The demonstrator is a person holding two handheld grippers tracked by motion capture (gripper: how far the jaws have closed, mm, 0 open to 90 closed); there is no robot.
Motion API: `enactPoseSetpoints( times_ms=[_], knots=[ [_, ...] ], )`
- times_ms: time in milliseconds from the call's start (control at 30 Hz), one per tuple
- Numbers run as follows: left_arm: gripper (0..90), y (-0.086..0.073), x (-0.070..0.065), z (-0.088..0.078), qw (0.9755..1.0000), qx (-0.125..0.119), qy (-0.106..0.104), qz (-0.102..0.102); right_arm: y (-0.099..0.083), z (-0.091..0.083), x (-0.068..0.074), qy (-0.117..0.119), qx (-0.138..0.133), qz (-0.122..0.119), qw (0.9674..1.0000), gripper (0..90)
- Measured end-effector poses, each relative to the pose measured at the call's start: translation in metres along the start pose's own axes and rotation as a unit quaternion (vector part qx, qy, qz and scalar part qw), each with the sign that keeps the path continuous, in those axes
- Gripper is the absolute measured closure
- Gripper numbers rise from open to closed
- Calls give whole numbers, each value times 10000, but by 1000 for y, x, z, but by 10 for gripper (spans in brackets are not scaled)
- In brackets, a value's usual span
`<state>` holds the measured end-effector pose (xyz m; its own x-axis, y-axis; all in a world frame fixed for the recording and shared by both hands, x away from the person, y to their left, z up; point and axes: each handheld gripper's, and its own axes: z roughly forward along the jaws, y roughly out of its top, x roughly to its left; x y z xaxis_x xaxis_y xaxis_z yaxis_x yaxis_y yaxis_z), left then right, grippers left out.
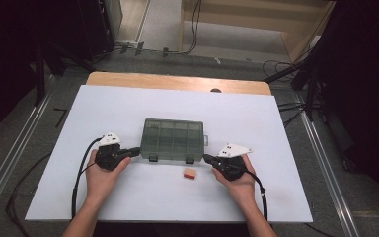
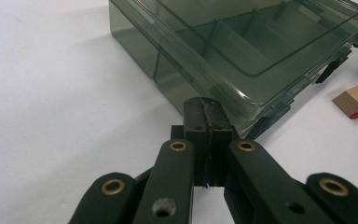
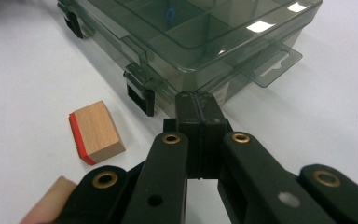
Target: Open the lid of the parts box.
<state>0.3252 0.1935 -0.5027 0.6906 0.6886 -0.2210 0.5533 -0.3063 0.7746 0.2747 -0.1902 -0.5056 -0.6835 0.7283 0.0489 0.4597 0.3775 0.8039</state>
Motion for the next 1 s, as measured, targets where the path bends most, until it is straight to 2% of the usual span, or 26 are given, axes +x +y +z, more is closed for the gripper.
enactPoseSetpoints(
  times_ms=[500,1000],
  knots=[
    [900,1,0,-2,9999,-89,-84,-13,6,-6,-1,76,-184,70,9998,882],
    [900,1,-1,-2,9999,-73,-93,-12,11,-12,-2,56,-363,96,9993,882]
  ],
)
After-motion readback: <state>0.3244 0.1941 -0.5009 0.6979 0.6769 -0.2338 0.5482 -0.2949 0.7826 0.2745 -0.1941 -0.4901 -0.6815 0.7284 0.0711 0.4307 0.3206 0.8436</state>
